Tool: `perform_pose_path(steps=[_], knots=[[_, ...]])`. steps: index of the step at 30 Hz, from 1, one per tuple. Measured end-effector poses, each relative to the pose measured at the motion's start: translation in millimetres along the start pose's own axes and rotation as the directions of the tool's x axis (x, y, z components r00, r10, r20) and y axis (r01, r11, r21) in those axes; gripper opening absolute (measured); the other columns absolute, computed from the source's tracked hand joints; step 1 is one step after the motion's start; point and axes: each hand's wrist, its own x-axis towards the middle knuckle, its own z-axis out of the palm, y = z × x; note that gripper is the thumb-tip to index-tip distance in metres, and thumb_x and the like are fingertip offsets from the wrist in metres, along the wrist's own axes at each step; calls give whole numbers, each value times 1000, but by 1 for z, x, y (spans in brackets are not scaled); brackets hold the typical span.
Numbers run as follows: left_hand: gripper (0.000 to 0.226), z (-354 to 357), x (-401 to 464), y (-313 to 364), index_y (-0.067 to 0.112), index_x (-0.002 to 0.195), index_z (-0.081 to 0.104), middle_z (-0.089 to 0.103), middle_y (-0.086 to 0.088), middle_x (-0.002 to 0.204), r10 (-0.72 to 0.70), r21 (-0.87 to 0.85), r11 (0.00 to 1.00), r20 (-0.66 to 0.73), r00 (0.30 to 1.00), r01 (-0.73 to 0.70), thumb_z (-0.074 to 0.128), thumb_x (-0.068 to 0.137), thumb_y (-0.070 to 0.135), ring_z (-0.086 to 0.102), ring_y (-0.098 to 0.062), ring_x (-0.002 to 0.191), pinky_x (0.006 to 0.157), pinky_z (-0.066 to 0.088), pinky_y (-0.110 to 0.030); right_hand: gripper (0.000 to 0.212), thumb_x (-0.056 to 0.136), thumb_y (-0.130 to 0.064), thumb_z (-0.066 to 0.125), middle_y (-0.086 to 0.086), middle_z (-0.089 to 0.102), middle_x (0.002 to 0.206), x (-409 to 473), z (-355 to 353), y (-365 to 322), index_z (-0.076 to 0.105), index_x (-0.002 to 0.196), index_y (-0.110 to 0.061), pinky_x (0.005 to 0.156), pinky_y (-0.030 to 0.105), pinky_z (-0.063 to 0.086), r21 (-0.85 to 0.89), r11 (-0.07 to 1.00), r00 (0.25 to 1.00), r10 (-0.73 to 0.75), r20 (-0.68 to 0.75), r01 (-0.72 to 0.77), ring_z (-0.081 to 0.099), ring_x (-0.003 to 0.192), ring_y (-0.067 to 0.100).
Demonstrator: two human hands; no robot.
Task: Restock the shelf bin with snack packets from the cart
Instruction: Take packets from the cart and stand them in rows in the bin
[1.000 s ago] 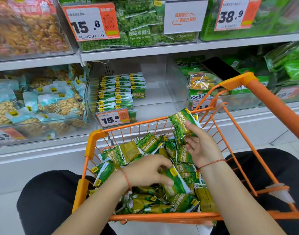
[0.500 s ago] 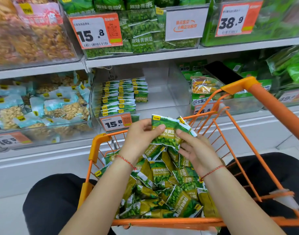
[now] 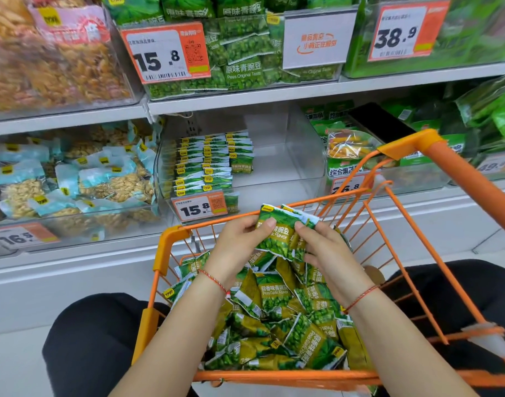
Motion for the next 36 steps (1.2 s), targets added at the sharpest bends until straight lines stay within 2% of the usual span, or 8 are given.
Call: perform_pose_path(steps=[5, 10, 17, 23, 27, 29, 32, 36], knots=[[12, 8, -3, 2, 25, 87, 71, 71, 16, 78, 126, 62, 991, -67, 990, -122, 60, 92, 22, 62, 4, 78, 69, 47, -12, 29, 86, -30, 65, -8, 69, 105, -3, 1, 0, 57, 113, -27, 69, 20, 53, -60, 996, 996, -68, 55, 71, 66, 90, 0], [19, 9, -2, 1, 22, 79, 71, 68, 7, 76, 131, 79, 990, -159, 978, -120, 61, 90, 32, 59, -5, 75, 81, 52, -37, 26, 82, -23, 70, -17, 72, 89, 0, 7, -8, 58, 105, -26, 62, 10, 49, -71, 988, 989, -135, 67, 140, 66, 82, -6], [42, -9, 11, 16, 15, 60, 43, 31, 11, 49, 236, 143, 968, -253, 938, -205, 50, 96, 34, 30, -9, 51, 54, 24, -28, 65, 56, -62, 74, -9, 71, 100, 29, 35, -37, 59, 107, -24, 85, 31, 54, -307, 925, 975, -210, 78, 224, 66, 92, 3], [39, -46, 35, 28, 3, 75, 55, 47, -8, 68, 225, 156, 968, -192, 955, -196, 43, 100, 29, 43, -18, 67, 65, 31, -31, 44, 71, -30, 79, -8, 71, 97, 70, 58, -51, 59, 109, -20, 76, 19, 54, -362, 900, 968, -200, 155, 243, 67, 86, 1], [27, -77, 48, 32, 29, 95, 63, 59, 6, 90, 150, 135, 982, -118, 982, -134, 38, 100, 39, 54, -3, 84, 80, 39, -24, 37, 77, -11, 76, -7, 67, 93, 110, 63, -60, 57, 109, -15, 63, 8, 49, -397, 882, 967, -226, 117, 255, 63, 72, -6], [24, -98, 55, 27, 30, 109, 63, 60, 15, 107, 248, 188, 960, -214, 945, -209, 41, 100, 37, 53, 5, 97, 89, 41, -20, 37, 77, -8, 75, -2, 67, 94, 137, 60, -66, 57, 109, -13, 66, 13, 50, -407, 883, 971, -231, 54, 233, 63, 72, -4], [23, -124, 62, 13, 34, 103, 65, 66, 23, 104, 440, 194, 897, -462, 770, -397, 43, 97, 34, 59, 0, 102, 89, 52, -39, 37, 76, -13, 76, 9, 69, 103, 177, 52, -66, 59, 109, -11, 78, 34, 53, -475, 870, 990, -142, 17, 133, 65, 87, 18], [23, -140, 70, 7, 38, 98, 63, 64, 14, 96, 507, 254, 860, -522, 686, -442, 41, 94, 37, 60, -12, 86, 73, 53, -50, 24, 76, -16, 77, 7, 62, 75, 222, 50, -53, 60, 92, -9, 49, 14, 44, -585, 811, 1000, -4, 12, 10, 54, 62, 16]])
